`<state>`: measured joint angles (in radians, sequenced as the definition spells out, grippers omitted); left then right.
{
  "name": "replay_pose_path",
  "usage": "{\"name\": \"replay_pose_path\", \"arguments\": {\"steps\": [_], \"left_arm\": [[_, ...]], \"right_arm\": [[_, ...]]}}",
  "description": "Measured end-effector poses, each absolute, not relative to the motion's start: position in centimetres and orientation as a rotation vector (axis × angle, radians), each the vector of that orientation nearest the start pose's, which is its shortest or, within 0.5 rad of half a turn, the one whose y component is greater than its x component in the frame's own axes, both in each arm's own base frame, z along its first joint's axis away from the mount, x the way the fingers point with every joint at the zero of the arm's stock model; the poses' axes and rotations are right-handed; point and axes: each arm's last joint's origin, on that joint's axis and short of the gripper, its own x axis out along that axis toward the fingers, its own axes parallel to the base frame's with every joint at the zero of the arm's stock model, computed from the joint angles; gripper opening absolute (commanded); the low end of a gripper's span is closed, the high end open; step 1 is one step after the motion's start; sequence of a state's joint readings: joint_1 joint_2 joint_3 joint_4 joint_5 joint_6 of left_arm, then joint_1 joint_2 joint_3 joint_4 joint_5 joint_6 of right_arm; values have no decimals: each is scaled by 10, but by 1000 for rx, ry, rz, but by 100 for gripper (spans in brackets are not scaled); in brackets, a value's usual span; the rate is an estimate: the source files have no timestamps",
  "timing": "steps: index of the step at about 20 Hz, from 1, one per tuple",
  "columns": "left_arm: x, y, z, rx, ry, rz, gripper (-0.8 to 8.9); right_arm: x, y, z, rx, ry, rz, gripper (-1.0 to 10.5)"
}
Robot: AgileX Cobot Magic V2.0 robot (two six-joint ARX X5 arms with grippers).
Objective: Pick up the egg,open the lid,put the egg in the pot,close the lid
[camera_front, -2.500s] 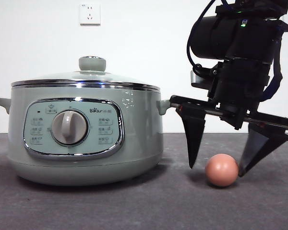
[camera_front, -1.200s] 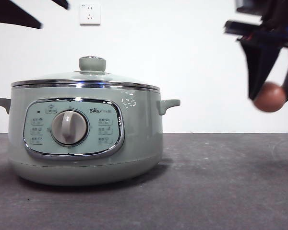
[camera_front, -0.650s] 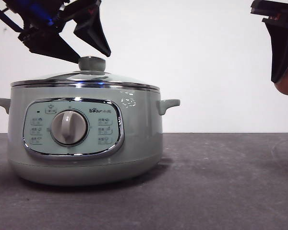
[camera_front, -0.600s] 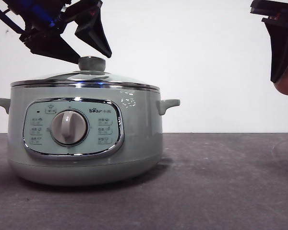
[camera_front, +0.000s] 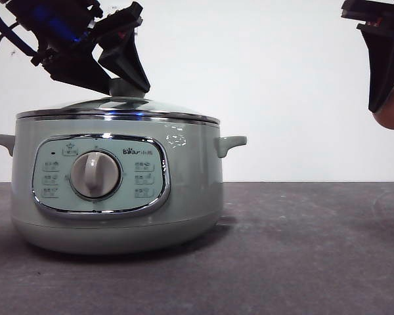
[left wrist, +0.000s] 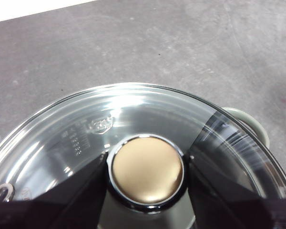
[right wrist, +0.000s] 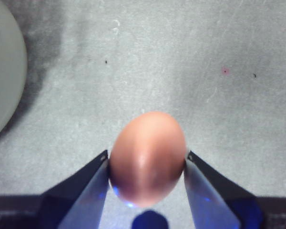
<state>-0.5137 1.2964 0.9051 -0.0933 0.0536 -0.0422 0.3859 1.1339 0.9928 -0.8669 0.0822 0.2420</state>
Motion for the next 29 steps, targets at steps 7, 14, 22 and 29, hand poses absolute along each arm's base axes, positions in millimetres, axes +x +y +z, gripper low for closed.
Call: {"name": "replay_pose_path", "arguments": {"steps": [7, 14, 22, 29], "left_arm": [[246, -140, 278, 74, 454, -541, -8], [225, -126, 354, 90, 261, -469, -8], [155, -80, 450, 127, 72, -292, -8], [106, -51, 463, 132, 35, -228, -8]], "right_arm": [[198, 79, 288, 3, 983, 178, -12], [207, 97, 312, 148, 825, 498, -13], [241, 176, 331, 83, 801, 790, -13], [302, 266, 318, -78, 904, 897, -13]]}}
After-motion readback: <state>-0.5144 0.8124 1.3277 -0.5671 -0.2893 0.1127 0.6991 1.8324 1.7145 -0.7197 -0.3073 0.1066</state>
